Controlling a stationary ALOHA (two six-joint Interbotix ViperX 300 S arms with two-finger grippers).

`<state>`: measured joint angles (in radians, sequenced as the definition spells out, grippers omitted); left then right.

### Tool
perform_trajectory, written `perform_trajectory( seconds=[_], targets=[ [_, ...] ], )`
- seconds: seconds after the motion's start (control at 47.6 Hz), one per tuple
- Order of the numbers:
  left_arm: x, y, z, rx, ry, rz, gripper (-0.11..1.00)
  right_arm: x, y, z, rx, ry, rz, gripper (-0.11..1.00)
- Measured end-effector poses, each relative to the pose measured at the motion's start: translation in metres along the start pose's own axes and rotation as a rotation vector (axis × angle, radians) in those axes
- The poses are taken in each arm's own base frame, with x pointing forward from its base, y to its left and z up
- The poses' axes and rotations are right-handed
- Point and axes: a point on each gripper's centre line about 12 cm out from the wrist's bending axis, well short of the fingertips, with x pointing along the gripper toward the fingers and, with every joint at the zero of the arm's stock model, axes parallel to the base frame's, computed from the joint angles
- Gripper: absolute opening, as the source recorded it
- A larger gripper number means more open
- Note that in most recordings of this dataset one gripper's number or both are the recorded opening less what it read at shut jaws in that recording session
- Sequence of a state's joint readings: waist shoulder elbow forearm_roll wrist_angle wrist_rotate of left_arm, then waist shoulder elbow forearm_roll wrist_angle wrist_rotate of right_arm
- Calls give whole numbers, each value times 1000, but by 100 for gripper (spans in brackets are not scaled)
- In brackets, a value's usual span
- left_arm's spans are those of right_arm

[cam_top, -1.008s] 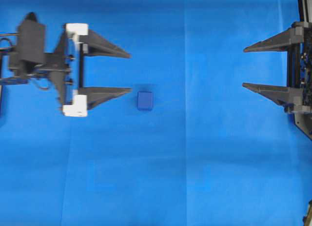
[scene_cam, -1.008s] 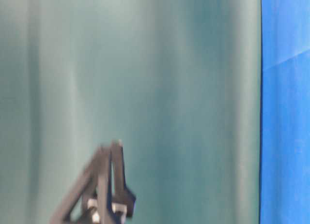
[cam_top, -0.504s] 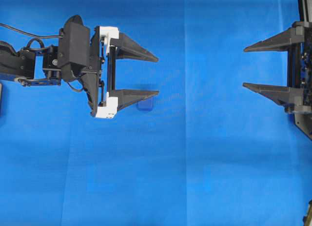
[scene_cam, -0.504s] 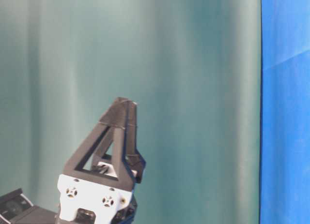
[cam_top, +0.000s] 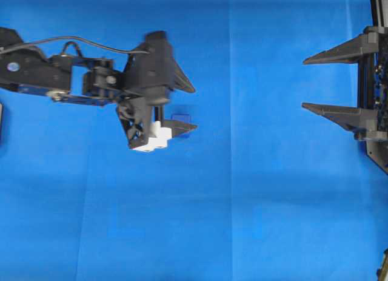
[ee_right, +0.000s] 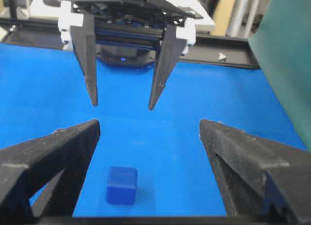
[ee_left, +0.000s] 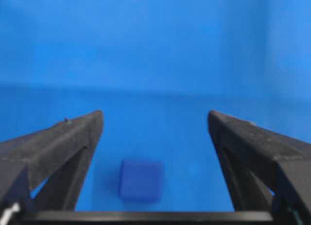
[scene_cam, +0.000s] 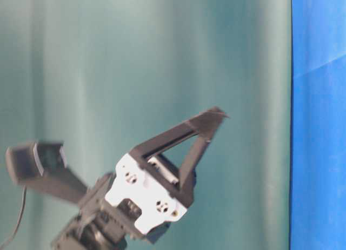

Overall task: Handover the blue block to the right arm after grasping it with the left arm, then place it in the designated position.
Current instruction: 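Lower the left gripper over the blue cube, fingers straddling it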

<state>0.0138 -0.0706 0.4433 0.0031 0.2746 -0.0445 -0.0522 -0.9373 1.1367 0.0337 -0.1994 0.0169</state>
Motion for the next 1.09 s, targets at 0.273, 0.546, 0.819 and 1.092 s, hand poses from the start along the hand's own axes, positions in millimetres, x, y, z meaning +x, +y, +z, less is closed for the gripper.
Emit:
perform_trajectory(
  seconds=[0.273, 0.546, 0.819, 1.092],
  targets=[
    [14, 1, 5, 21, 271, 14, 91, 0, 0, -1, -2, 14, 2, 95],
    [19, 1, 14, 49, 374, 14, 91, 0, 0, -1, -1, 14, 0, 95],
    [19, 1, 14, 46, 379, 15, 91, 1, 0, 0, 0, 14, 0, 95],
    [19, 2, 14, 45, 380, 16, 91, 1, 0, 1, -1, 11, 0, 95]
  ],
)
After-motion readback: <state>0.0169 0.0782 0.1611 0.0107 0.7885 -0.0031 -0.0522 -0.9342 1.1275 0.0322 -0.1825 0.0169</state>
